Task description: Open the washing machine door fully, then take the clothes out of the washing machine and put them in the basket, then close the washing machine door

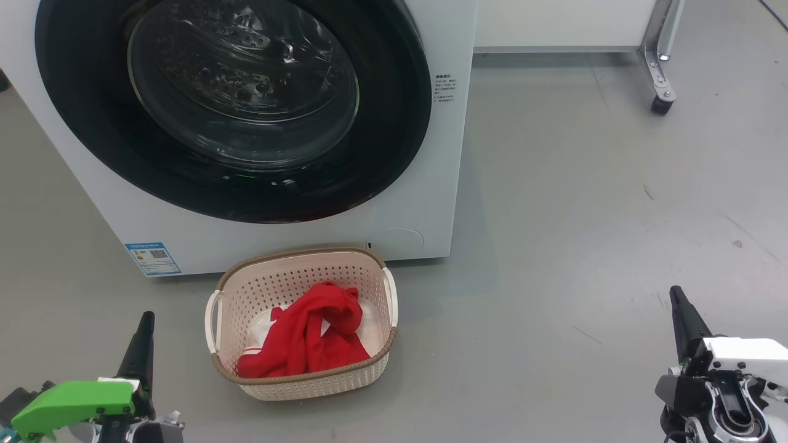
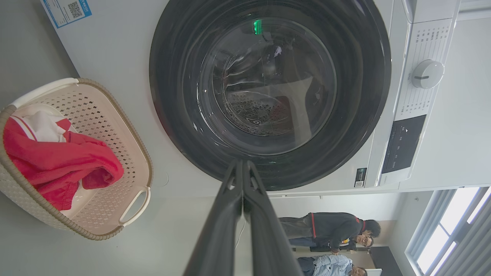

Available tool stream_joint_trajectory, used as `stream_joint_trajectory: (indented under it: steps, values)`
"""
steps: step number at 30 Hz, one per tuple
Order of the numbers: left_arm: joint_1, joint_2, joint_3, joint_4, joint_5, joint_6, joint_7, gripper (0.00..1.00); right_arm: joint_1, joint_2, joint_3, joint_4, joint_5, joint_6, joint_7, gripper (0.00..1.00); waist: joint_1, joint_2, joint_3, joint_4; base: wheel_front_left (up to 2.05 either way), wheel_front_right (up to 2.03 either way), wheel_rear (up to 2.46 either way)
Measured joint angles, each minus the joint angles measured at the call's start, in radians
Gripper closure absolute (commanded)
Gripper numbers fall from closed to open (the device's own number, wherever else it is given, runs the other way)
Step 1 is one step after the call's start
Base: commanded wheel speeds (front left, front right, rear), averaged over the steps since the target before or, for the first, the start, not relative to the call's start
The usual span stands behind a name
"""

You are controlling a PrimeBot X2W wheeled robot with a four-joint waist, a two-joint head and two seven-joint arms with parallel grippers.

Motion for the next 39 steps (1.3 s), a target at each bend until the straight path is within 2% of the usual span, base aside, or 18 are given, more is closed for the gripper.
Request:
stream_joint_trajectory:
  steps: [39]
  values:
    - [0.0,0.0,0.0,0.0,0.0,0.0,0.0,1.0,0.0,0.0,-0.004,0.001,0.0,0.005,0.001,1.0,0.0,0.0,0.0,0.0,0.0,0.0,0.0]
